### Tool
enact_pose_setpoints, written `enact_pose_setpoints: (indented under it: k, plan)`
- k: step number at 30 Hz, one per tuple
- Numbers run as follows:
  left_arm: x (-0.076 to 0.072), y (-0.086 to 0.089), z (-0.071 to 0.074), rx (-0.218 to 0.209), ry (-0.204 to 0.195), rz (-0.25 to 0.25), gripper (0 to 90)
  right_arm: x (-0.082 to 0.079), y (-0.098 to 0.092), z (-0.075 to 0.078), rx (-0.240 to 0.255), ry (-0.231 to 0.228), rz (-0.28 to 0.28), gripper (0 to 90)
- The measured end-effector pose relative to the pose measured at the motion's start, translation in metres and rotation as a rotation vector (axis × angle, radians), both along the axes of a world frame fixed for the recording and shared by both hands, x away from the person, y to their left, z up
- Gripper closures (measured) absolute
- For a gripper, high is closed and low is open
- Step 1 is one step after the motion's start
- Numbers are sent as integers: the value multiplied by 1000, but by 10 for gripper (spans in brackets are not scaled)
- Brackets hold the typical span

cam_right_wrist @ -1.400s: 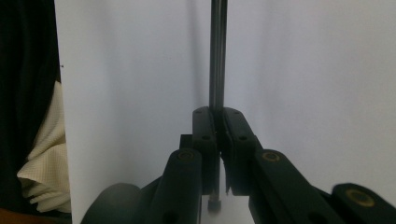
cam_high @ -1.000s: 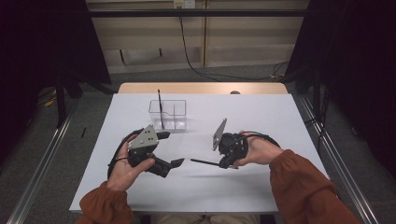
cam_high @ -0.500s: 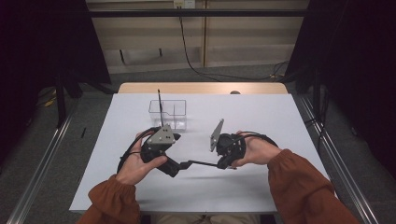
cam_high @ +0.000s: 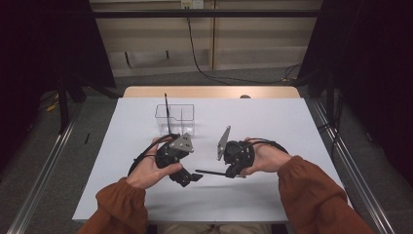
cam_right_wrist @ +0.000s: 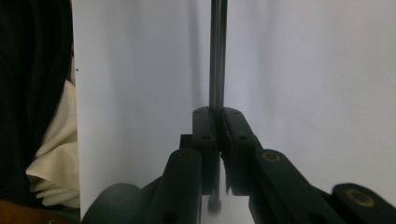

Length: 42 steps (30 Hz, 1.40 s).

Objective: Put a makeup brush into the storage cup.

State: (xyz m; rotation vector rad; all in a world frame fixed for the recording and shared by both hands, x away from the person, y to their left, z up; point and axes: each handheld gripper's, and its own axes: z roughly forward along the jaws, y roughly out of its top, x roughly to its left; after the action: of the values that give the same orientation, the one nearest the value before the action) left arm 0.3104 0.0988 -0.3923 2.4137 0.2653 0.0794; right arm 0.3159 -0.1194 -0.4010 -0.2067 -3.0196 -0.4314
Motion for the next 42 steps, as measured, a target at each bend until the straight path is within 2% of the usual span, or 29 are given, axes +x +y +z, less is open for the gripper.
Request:
enact_pose_setpoints:
  k: [3, 6, 7, 13, 18, 19, 20, 22, 25, 28, 29, 30, 31, 32, 33, 34, 36, 37, 38, 42]
  plan:
    - [1, -3, -2, 40, 12, -12, 40, 1, 0, 0, -7, 2, 5, 850]
    - [2, -7, -4, 77, 50, -24, 39, 0, 1, 0, -5, 8, 0, 850]
    - [3, -8, -4, 86, 52, -30, 42, 1, 2, -1, -9, 5, 9, 850]
    - [3, -11, -6, 105, 61, -44, 56, 0, 5, -2, -5, 5, 18, 850]
    - [3, -12, -7, 101, 86, -81, 62, 0, 5, -2, -3, 3, 22, 850]
    - [3, -13, -8, 107, 80, -73, 68, 0, 5, -2, -3, 3, 23, 850]
    - [3, -14, -8, 114, 92, -77, 76, 0, 5, -2, -1, 2, 27, 850]
    - [1, -16, -10, 137, 83, -91, 78, 0, 6, -2, -6, 2, 23, 850]
    - [2, -21, -13, 157, 92, -101, 106, 0, 6, -2, -10, 6, 20, 850]
    - [5, -24, -14, 159, 100, -99, 209, 0, 6, -3, -7, 8, 24, 850]
    - [6, -24, -14, 151, 94, -101, 303, 0, 6, -3, -7, 5, 25, 850]
    - [8, -24, -14, 152, 109, -99, 368, 0, 6, -3, -6, 6, 24, 850]
    - [8, -25, -14, 156, 113, -97, 377, 0, 6, -3, 0, 1, 29, 850]
    - [9, -24, -15, 157, 125, -104, 455, 0, 6, -3, 5, -1, 30, 850]
    - [10, -25, -15, 162, 136, -109, 494, 0, 6, -3, 5, -1, 31, 850]
    - [10, -25, -15, 159, 132, -94, 496, 0, 6, -3, 2, 1, 28, 850]
    - [11, -25, -15, 145, 144, -90, 585, -1, 6, -3, 1, 1, 26, 850]
    - [12, -25, -15, 139, 132, -88, 612, -1, 6, -3, 1, 0, 26, 850]
    - [13, -25, -15, 141, 138, -90, 634, -1, 6, -3, 0, -1, 26, 850]
    - [13, -26, -18, 148, 152, -90, 671, -1, 7, -3, 2, -1, 26, 850]
